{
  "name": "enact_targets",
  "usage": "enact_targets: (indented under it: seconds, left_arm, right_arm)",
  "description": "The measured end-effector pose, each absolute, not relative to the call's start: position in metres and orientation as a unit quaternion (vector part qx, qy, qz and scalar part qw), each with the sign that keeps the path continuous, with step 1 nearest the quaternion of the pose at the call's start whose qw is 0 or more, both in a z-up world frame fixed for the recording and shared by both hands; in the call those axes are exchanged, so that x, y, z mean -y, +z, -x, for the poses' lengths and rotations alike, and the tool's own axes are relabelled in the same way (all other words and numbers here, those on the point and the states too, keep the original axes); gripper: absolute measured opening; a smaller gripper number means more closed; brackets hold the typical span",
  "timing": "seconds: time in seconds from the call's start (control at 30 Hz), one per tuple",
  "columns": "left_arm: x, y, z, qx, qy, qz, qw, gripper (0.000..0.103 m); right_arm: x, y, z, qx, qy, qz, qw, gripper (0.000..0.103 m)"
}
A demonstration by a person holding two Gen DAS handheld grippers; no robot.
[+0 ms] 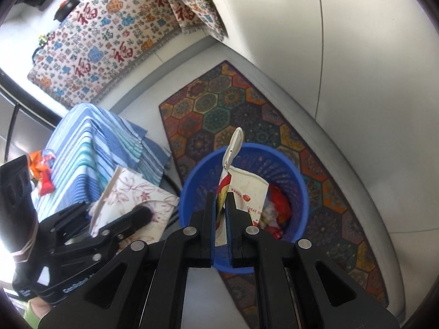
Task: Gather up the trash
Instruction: 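Carry tissue box and paper cup over the blue wastebasket and open both tools, then return to the table and grasp the gold snack bag with the left tool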
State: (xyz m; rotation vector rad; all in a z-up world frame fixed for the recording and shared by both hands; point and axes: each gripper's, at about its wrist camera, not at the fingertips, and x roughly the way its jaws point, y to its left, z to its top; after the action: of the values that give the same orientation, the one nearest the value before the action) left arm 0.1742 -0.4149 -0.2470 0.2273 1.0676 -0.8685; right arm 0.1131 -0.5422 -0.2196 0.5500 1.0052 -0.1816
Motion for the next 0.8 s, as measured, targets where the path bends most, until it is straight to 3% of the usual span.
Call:
enact_targets:
  seconds: [0.07,0.13,0.17,0.23,0.4,0.57,0.8]
  left_arm:
    - [0.420,-0.255,-0.176,-0.492,-0.393,-0.111,0.769,0.042]
    - [0.426,-0.264,-0.182,-0.501,-0.388,-0.116,0.764,0.053]
    - [0.429,-0.268,-0.184,-0.506,-0.388,-0.114,0.762,0.062]
    - [0.433,-0.271,-0.190,-0.508,-0.389,-0.110,0.760,0.063]
    - [0.424,-0.260,-0.187,-0.496,-0.390,-0.111,0.768,0.063]
    - [0.384,-0.218,-0.164,-0.453,-0.385,-0.124,0.794,0.063]
    - [0.268,-0.186,-0.132,-0.425,-0.337,-0.135,0.829,0.067]
  right_arm:
    - [0.546,-0.223,-0.114,-0.475,-0.086,-0.264,0.835,0.009]
    - [0.549,-0.226,-0.115,-0.473,-0.090,-0.269,0.834,0.012]
    - [0.551,-0.227,-0.115,-0.472,-0.093,-0.273,0.833,0.024]
    - [0.553,-0.228,-0.116,-0.468,-0.094,-0.285,0.831,0.039]
    - [0.552,-0.216,-0.113,-0.452,-0.106,-0.271,0.843,0.042]
    - [0.539,-0.193,-0.108,-0.420,-0.134,-0.220,0.870,0.066]
    - [0.487,-0.164,-0.110,-0.375,-0.135,-0.136,0.907,0.076]
